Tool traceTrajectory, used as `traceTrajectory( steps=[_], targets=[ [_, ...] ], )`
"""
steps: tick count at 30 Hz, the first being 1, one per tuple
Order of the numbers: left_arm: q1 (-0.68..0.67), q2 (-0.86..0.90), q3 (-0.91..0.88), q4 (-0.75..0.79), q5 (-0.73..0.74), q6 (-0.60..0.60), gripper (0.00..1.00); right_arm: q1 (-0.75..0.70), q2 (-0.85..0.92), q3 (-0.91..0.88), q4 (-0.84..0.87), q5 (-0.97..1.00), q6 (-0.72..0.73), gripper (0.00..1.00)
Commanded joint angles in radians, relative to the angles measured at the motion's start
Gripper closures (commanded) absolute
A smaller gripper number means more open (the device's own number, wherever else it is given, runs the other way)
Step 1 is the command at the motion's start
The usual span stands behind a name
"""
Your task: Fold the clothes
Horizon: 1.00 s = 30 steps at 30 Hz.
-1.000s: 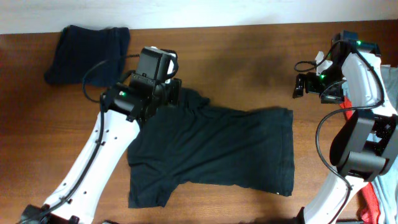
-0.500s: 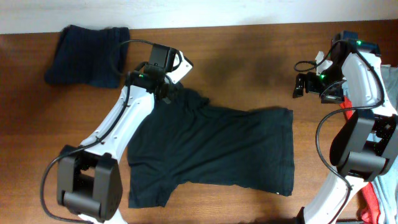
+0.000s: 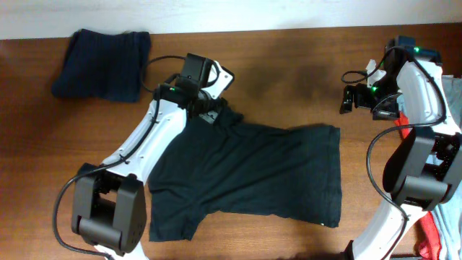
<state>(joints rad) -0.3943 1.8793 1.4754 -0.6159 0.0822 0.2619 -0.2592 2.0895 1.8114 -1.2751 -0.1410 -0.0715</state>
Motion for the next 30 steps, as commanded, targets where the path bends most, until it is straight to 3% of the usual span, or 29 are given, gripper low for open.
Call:
traceTrajectory(
  steps=[1, 5, 18, 20, 30],
  targets=[
    [-0.031, 0.033, -0.001, -0.005, -0.005, -0.064, 0.46, 0.002, -0.024, 0.016, -0.001, -0.005, 0.001, 0.01],
    [-0.058, 0.068, -0.001, -0.005, -0.088, -0.063, 0.46, 0.002, -0.024, 0.016, 0.0, -0.005, 0.001, 0.02],
    [-0.089, 0.157, -0.001, 0.011, -0.135, -0.062, 0.49, 0.002, -0.024, 0.016, -0.001, -0.005, 0.001, 0.01],
    [-0.09, 0.168, -0.001, 0.01, -0.135, -0.047, 0.53, 0.002, -0.024, 0.016, -0.001, -0.005, 0.001, 0.01],
    [-0.141, 0.168, -0.001, 0.014, -0.19, 0.047, 0.53, 0.002, -0.024, 0.016, -0.001, -0.005, 0.001, 0.01]
  ],
)
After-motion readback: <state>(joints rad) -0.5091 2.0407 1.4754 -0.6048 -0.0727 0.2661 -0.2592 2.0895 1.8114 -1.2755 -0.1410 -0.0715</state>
